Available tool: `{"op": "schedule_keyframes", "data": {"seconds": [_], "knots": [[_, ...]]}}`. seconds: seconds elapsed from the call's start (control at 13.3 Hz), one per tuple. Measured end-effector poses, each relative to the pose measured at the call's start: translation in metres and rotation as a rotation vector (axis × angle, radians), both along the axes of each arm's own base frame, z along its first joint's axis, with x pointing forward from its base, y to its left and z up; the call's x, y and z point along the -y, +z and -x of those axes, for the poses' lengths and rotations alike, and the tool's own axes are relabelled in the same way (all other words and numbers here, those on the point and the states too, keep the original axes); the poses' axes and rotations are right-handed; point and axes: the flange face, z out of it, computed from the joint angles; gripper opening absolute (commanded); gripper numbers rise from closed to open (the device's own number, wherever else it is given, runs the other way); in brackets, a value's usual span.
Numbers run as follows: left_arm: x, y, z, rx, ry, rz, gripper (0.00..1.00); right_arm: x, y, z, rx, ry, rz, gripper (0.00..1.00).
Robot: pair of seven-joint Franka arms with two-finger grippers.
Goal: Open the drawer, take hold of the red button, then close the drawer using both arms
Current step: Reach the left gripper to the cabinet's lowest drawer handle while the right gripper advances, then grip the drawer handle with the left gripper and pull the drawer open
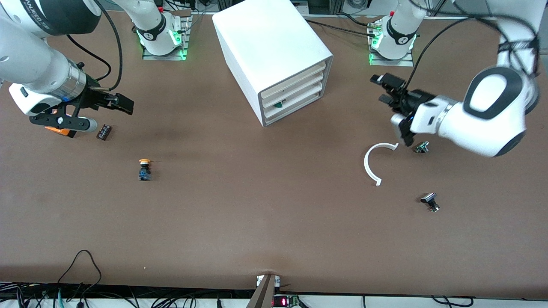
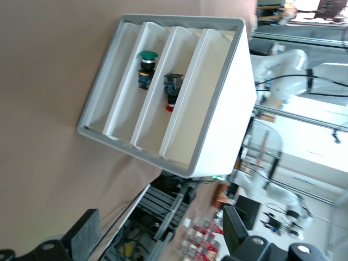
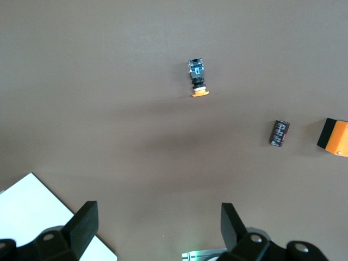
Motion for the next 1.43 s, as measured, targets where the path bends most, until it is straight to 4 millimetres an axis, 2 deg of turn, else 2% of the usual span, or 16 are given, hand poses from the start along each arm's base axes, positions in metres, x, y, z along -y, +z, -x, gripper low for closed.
{"op": "schedule_keyframes", "data": {"seconds": [0.15, 0.3, 0.45, 0.53, 0.6, 0.82, 0.97, 1.43], "knots": [[0.016, -0.038, 0.002, -0.063, -0.037, 0.034, 0.99, -0.004, -0.005, -0.003, -0.003, -0.014, -0.033, 1.00], [0.037, -0.059, 0.004, -0.098, -0.047, 0.081, 0.96, -0.011, -0.013, -0.007, -0.010, -0.035, -0.042, 1.00], [0.050, -0.073, 0.000, -0.051, -0.040, 0.114, 0.65, -0.030, -0.023, -0.009, -0.006, -0.034, -0.042, 1.00], [0.056, -0.081, -0.002, 0.007, -0.049, 0.151, 0.56, -0.040, -0.026, -0.010, 0.001, -0.027, -0.043, 1.00], [0.062, -0.090, 0.000, 0.060, -0.060, 0.208, 0.53, -0.049, -0.030, -0.010, 0.005, -0.024, -0.043, 1.00], [0.078, -0.140, 0.030, 0.091, -0.007, 0.404, 0.53, -0.069, -0.040, -0.011, 0.005, -0.052, -0.037, 1.00], [0.081, -0.164, 0.051, 0.088, 0.017, 0.474, 0.54, -0.078, -0.046, -0.010, -0.002, -0.068, -0.031, 1.00], [0.097, -0.188, 0.074, 0.103, 0.014, 0.463, 0.56, -0.104, -0.062, -0.010, -0.005, -0.104, -0.021, 1.00]]}}
